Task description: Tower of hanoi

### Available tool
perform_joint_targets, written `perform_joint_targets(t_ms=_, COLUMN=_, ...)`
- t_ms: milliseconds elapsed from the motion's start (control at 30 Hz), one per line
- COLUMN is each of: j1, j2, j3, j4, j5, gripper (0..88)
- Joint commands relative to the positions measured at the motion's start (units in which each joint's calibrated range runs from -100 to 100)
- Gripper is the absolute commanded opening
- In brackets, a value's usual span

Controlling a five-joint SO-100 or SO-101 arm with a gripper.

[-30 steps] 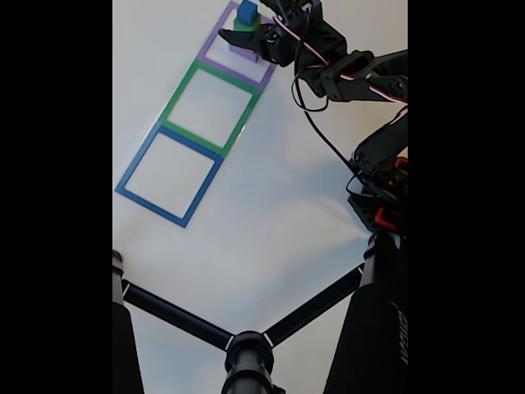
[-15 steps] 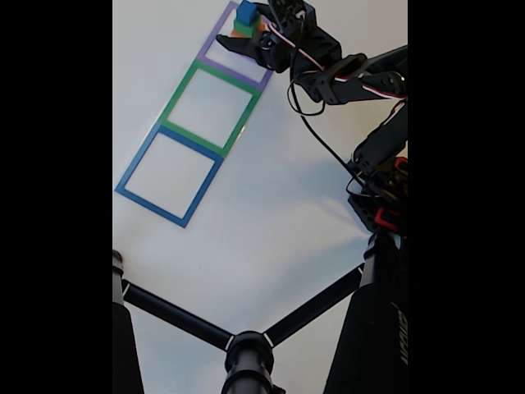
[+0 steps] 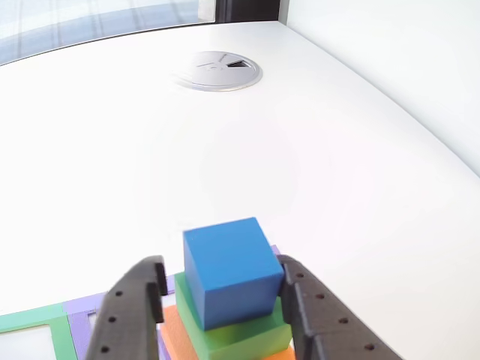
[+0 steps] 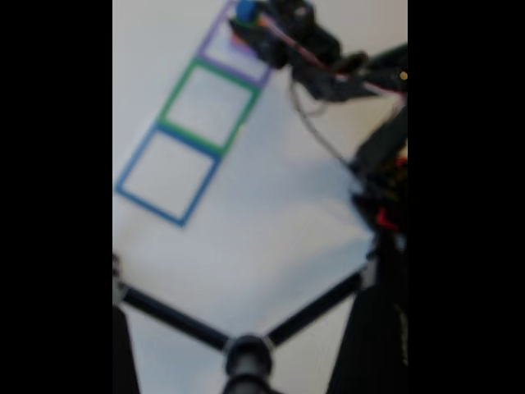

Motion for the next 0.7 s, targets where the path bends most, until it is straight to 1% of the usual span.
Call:
perform_joint_targets(t_ms=0, j1=-0.9, j2=-0.7, j3=-1.5, j4=-1.5, j5=0.0, gripper=6.0)
perform_joint_targets(t_ms=200, j1=-1.3, j2=-0.9, j3=-1.3, j4=-2.0, j5=0.0, gripper=3.9)
perform_joint_targets(t_ms=467, j1=-1.6, j2=-3.7, j3=-1.2, j4=-0.7, j5=0.0, gripper=4.1)
perform_joint_targets(t_ms=567, j1=-2.3, j2=-10.6, j3=-0.9, j4=6.5, j5=0.0, gripper=3.9)
perform_joint_targets(t_ms=667, j1=-3.0, j2=-21.5, j3=-1.5, j4=20.7, j5=0.0, gripper=3.6)
